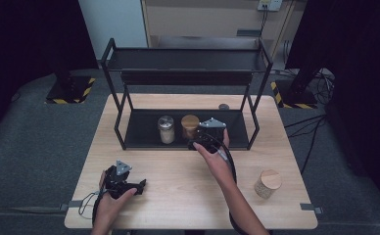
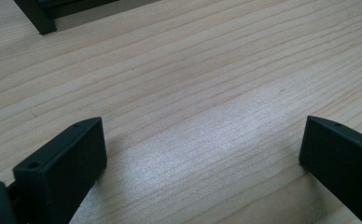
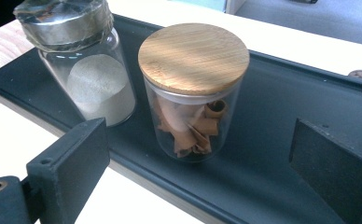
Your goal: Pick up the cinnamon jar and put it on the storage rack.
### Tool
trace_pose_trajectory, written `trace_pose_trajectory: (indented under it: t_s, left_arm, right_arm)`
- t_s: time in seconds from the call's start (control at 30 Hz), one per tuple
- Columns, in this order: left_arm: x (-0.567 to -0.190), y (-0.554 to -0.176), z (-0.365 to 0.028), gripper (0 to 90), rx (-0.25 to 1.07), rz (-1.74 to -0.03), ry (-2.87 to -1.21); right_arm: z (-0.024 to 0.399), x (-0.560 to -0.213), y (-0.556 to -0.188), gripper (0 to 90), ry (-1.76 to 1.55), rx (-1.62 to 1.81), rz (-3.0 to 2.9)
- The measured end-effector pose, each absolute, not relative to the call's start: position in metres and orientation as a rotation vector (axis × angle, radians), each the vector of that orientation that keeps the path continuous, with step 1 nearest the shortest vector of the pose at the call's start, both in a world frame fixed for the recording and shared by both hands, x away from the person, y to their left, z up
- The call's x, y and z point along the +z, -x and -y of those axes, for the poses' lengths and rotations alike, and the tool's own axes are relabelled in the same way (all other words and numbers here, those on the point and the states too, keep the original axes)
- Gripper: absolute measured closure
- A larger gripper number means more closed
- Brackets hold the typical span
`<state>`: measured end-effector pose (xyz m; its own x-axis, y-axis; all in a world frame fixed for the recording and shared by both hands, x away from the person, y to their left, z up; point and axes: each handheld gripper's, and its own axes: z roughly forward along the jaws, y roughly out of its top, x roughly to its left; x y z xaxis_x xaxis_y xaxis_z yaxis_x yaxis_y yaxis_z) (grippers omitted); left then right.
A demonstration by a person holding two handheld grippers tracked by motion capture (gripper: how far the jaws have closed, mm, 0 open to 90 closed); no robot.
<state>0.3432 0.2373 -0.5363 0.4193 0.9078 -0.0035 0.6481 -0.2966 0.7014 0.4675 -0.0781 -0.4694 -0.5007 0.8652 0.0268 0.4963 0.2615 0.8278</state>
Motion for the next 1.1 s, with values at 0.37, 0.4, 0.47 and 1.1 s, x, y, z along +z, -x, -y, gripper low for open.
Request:
trace_pose_trajectory:
  t_s: [0.37,0.4,0.47,1.1]
  left_arm:
    - [-0.536,-0.343,-0.237,0.0,0.533,-1.312,-2.048]
    - [-0.536,-0.343,-0.237,0.0,0.533,-1.312,-2.048]
    - [-0.536,-0.343,-0.237,0.0,0.533,-1.312,-2.048]
    - [-0.536,-0.343,-0.238,0.0,0.533,-1.310,-2.052]
  right_arm:
    - [0.095,-0.450,-0.450,4.8,-1.243,1.147,-2.097]
    - [0.096,-0.450,-0.449,4.8,-1.243,1.144,-2.100]
    - [0.098,-0.449,-0.447,4.8,-1.237,1.139,-2.103]
    - [0.123,-0.435,-0.409,4.8,-1.207,1.071,-2.133]
